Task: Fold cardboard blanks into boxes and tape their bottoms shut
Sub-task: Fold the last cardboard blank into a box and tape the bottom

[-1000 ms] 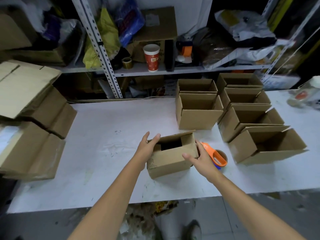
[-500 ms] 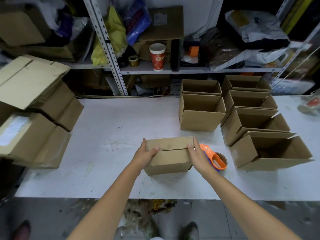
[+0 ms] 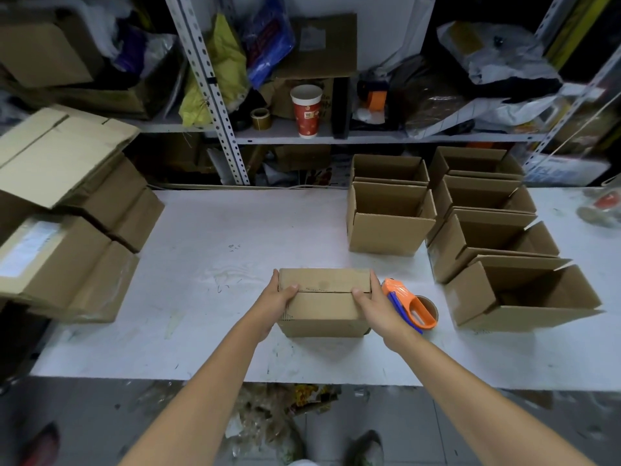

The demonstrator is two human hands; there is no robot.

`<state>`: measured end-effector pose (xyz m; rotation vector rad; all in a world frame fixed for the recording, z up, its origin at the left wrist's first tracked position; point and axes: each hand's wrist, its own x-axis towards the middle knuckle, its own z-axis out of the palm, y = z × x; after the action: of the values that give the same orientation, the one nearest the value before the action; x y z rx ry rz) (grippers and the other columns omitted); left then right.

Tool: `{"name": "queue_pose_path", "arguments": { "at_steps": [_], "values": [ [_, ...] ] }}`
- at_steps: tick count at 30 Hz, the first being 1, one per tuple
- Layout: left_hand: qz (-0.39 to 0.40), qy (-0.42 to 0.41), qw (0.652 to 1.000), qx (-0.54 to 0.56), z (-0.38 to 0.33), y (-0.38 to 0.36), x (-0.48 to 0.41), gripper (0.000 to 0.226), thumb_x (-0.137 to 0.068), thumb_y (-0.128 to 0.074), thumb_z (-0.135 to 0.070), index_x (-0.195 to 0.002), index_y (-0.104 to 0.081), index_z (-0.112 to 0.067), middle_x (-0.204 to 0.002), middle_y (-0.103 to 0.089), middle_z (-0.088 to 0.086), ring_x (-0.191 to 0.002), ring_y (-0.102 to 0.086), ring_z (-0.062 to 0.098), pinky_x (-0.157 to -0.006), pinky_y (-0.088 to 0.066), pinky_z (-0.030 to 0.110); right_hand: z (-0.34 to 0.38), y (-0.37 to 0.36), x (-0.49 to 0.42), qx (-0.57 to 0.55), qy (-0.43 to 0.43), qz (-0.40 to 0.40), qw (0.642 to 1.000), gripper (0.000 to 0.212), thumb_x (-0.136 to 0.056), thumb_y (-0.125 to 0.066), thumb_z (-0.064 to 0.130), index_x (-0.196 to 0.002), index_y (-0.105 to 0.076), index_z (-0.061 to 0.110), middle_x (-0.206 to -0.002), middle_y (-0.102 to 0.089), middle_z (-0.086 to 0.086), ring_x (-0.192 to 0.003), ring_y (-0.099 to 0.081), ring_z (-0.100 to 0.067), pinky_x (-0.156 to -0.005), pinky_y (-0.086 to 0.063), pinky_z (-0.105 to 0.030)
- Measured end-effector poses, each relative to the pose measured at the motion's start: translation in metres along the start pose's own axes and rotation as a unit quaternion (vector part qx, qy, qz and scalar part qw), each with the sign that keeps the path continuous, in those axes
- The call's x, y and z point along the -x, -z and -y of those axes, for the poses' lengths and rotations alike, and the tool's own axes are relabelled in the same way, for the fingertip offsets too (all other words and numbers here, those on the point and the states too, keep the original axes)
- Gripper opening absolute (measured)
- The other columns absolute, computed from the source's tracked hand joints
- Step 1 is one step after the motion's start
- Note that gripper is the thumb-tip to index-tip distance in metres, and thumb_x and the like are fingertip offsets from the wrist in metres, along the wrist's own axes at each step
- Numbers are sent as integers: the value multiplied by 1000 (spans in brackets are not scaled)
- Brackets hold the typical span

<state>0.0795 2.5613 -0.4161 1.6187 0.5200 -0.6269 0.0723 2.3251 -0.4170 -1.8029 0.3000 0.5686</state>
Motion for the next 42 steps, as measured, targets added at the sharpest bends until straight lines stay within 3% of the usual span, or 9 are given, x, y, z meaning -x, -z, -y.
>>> {"name": "queue_pose_path", "arguments": {
  "at_steps": [5,13,17,21,24,28,34,38,42],
  "values": [
    [-56,-23,998,16,8,-1,16,39,-97,-62,-33,-135,-55,-31,-121,-67,-3,-104,-65,15,-88,-54,33,-2,6,-6,5,0,30,1000,46,-106,-43,31,-150,-29,33,-137,-51,3,-118,-52,-16,-76,-47,-21],
    [-105,-22,992,67,9,-6,13,47,-95,-66,-21,-141,-55,-19,-106,-71,-4,-91,-69,15,-79,-55,34,-18,40,-10,-92,-59,25,994,36,-97,-55,52,-132,-54,42,-135,-56,18,-118,-55,-9,-96,-49,-39],
    [-110,-21,992,62,10,-7,8,50,-95,-66,-24,-143,-53,-22,-106,-71,-5,-94,-69,16,-80,-55,34,-55,72,-27,261,-70,-153,951,56,-95,-53,57,-140,-46,25,-132,-61,-5,-115,-58,-30,-95,-47,-40],
    [-119,-8,992,41,12,-6,6,52,-94,-67,-30,-144,-52,-27,-105,-71,-7,-97,-68,16,-90,-56,39,-86,63,-49,434,-79,-117,890,70,-97,-52,51,-152,-20,22,-118,-64,-14,-105,-62,-34,-89,-50,-42],
    [-118,-2,992,37,11,-4,5,52,-93,-67,-33,-143,-53,-30,-107,-72,-6,-97,-68,15,-85,-56,35,-89,49,-63,367,-91,-157,912,54,-104,-39,30,-154,-23,16,-114,-64,-20,-105,-61,-37,-93,-49,-46],
    [-124,0,991,49,12,-4,4,51,-94,-67,-31,-142,-53,-30,-105,-71,-8,-97,-67,15,-83,-55,34,-82,60,-61,336,-40,-170,925,65,-100,-50,13,-156,-17,18,-124,-59,-20,-110,-58,-38,-86,-50,-44],
    [-117,-14,992,51,4,-5,-1,50,-93,-68,-28,-141,-55,-28,-120,-69,-2,-94,-67,15,-72,-51,29,-10,97,-4,-54,-5,-126,991,59,-99,-60,12,-151,-35,23,-128,-55,-1,-111,-56,-20,-82,-52,-37],
    [-98,-26,994,41,-1,-21,-7,48,-93,-67,-28,-139,-56,-28,-104,-71,-8,-97,-68,18,-88,-55,37,39,113,14,-50,23,-99,993,52,-96,-63,25,-143,-41,31,-135,-52,4,-120,-54,-21,-97,-51,-47],
    [-97,-36,995,17,-2,-30,-14,45,-91,-66,-32,-136,-60,-31,-106,-72,-5,-98,-68,19,-88,-55,38,81,99,16,25,60,6,998,51,-88,-67,44,-134,-46,34,-125,-59,10,-112,-61,-18,-94,-56,-43]
  ]
}}
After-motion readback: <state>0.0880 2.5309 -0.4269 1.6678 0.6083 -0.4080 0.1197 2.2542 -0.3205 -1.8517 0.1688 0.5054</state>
